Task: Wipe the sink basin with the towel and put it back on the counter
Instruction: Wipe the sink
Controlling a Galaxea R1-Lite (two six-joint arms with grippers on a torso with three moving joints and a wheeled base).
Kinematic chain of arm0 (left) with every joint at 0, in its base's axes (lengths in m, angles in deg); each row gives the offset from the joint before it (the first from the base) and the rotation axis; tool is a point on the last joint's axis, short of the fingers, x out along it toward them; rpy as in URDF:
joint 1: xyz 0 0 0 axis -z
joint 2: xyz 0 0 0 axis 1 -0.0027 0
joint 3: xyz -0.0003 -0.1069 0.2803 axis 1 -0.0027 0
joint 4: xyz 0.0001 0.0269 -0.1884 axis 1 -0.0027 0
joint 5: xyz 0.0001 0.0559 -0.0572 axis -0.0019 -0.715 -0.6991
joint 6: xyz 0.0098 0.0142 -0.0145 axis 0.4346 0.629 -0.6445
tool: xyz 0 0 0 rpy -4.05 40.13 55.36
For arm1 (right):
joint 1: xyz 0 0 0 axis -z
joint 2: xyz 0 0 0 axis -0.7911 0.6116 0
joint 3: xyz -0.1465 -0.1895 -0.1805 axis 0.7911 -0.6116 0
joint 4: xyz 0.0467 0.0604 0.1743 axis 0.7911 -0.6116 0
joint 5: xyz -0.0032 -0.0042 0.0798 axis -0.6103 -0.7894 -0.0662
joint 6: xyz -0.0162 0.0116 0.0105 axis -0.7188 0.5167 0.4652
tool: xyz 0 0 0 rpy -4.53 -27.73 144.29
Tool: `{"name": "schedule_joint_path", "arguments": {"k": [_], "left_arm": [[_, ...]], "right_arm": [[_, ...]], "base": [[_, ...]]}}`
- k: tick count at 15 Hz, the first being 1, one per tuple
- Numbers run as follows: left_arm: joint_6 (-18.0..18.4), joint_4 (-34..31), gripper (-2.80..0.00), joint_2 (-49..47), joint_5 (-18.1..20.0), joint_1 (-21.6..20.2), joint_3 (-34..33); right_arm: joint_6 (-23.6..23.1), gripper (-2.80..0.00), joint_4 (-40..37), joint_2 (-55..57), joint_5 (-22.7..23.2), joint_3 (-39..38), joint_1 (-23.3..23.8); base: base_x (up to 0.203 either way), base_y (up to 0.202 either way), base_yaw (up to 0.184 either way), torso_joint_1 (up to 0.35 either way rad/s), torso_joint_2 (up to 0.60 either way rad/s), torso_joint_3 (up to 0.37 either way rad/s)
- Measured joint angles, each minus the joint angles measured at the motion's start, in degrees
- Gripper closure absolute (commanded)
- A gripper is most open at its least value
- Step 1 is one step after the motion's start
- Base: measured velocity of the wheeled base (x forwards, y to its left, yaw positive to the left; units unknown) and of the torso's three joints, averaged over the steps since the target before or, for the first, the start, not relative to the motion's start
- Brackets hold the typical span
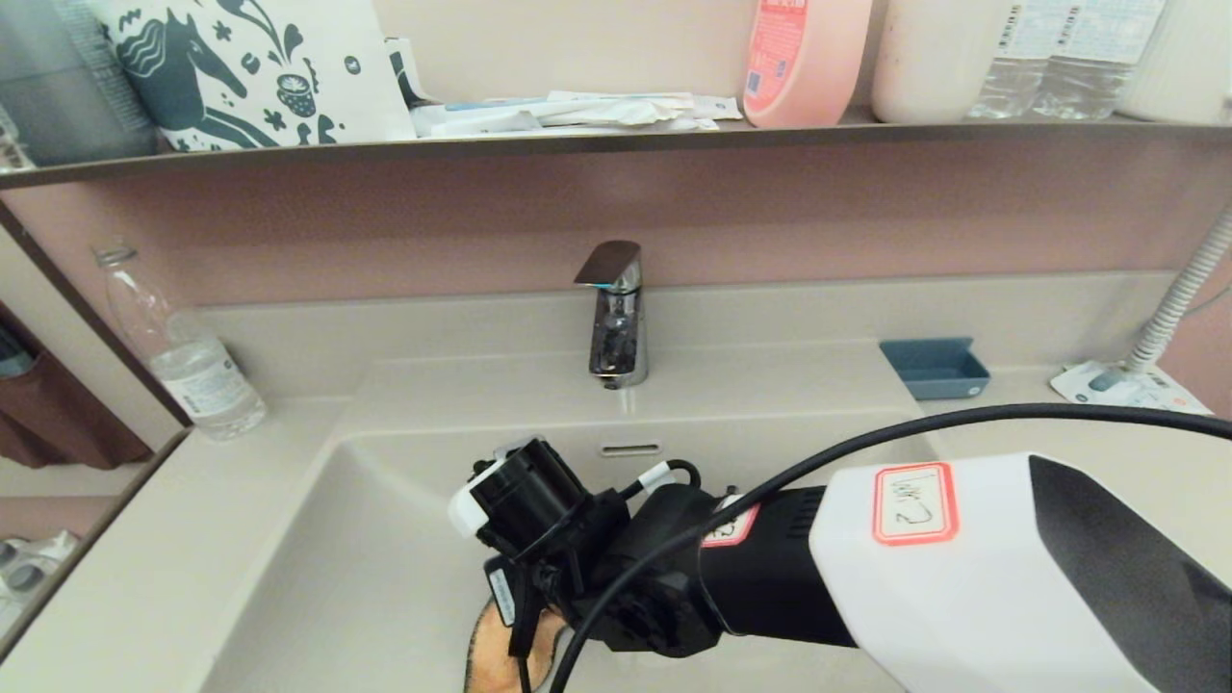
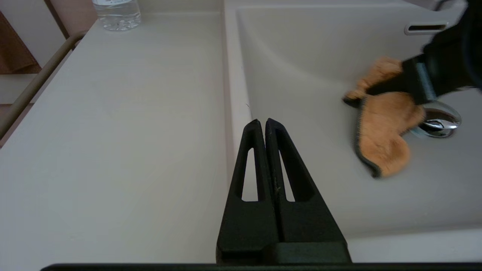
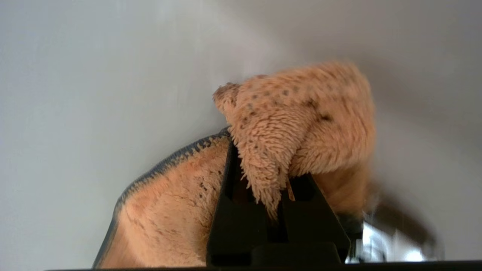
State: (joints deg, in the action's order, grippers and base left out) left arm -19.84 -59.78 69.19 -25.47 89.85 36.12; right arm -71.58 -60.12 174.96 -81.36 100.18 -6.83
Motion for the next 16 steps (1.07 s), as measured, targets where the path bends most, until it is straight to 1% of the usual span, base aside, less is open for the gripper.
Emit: {"name": "schedule_joint_path", "arguments": {"k": [1, 3, 7, 13, 16], "left_arm": [[0.01, 0.00, 0.00, 0.00, 0.00, 0.00, 0.00], [-0.02, 0.00, 0.00, 0.00, 0.00, 0.00, 0.00], [-0.02, 0.00, 0.00, 0.00, -0.02, 0.00, 0.00], [-0.02, 0.02, 0.00, 0.00, -0.04, 0.00, 0.00], [-0.04, 0.02, 0.00, 0.00, 0.00, -0.02, 0.00]], "right_arm": [[-1.92, 0.00, 2.57, 1.23, -0.84, 0.91, 0.06], [-5.37, 0.00, 6.59, 3.37, -1.11, 2.79, 0.26], [-8.16, 0.00, 8.77, 6.15, -1.30, 6.38, 0.30], [-8.90, 0.00, 8.55, 4.30, -4.74, 6.37, 0.98], [-9.50, 0.00, 8.58, 2.40, -6.50, 4.56, 1.57]], "base": [[0.000, 0.000, 0.000, 0.000, 0.00, 0.000], [0.000, 0.000, 0.000, 0.000, 0.00, 0.000], [0.000, 0.000, 0.000, 0.000, 0.00, 0.000], [0.000, 0.000, 0.000, 0.000, 0.00, 0.000], [0.000, 0.000, 0.000, 0.000, 0.00, 0.000]]}}
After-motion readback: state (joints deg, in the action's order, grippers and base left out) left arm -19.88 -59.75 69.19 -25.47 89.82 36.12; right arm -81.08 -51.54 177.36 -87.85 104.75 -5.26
